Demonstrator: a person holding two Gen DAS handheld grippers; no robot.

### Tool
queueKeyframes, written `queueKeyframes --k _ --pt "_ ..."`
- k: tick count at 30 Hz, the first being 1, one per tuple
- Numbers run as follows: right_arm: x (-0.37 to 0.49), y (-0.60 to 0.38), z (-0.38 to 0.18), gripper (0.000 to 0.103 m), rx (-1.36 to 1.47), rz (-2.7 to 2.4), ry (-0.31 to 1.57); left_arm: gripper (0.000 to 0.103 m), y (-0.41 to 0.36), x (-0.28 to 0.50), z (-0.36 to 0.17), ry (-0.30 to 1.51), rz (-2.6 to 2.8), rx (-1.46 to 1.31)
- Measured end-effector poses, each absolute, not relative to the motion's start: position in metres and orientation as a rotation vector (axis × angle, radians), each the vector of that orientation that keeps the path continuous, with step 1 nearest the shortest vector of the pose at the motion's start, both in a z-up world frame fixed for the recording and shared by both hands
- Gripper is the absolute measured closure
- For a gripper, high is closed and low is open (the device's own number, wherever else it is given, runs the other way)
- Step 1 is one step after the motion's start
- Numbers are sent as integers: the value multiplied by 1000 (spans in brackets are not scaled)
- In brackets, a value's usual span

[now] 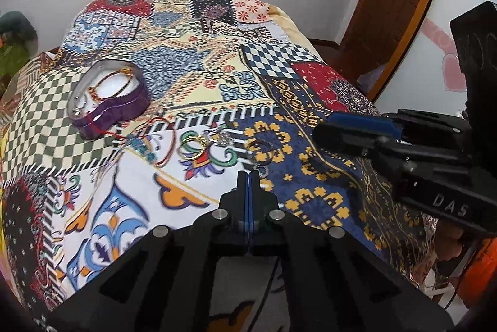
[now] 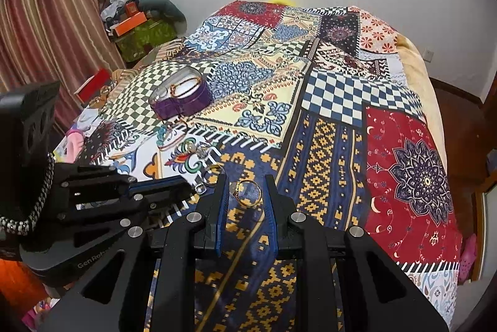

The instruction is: Organize jewelry

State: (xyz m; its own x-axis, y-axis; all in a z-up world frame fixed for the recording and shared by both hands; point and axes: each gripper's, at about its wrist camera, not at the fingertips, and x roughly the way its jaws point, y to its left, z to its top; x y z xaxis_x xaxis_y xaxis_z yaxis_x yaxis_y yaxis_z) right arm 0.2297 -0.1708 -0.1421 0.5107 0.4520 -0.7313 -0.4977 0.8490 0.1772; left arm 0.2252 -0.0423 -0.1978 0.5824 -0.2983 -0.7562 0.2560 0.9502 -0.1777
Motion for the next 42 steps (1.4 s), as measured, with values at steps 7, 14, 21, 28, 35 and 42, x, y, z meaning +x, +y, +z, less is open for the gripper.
queueKeyframes --k 7,14,21,28,35,42 --pt "223 -167 -132 84 -61 557 836 101 -29 224 -190 924 -345 -95" --pt "220 -171 -130 84 -54 546 840 75 -50 229 -197 945 -355 -14" --pt "221 -179 -128 84 -47 539 834 87 -60 239 -203 950 -335 31" --pt "223 -181 -133 84 -39 538 850 95 -58 244 -205 949 -332 18" --pt "222 -181 -133 84 -38 537 854 95 -62 241 -203 925 -333 47" --pt "224 -176 -128 84 -49 536 844 95 -44 228 -188 880 -301 3"
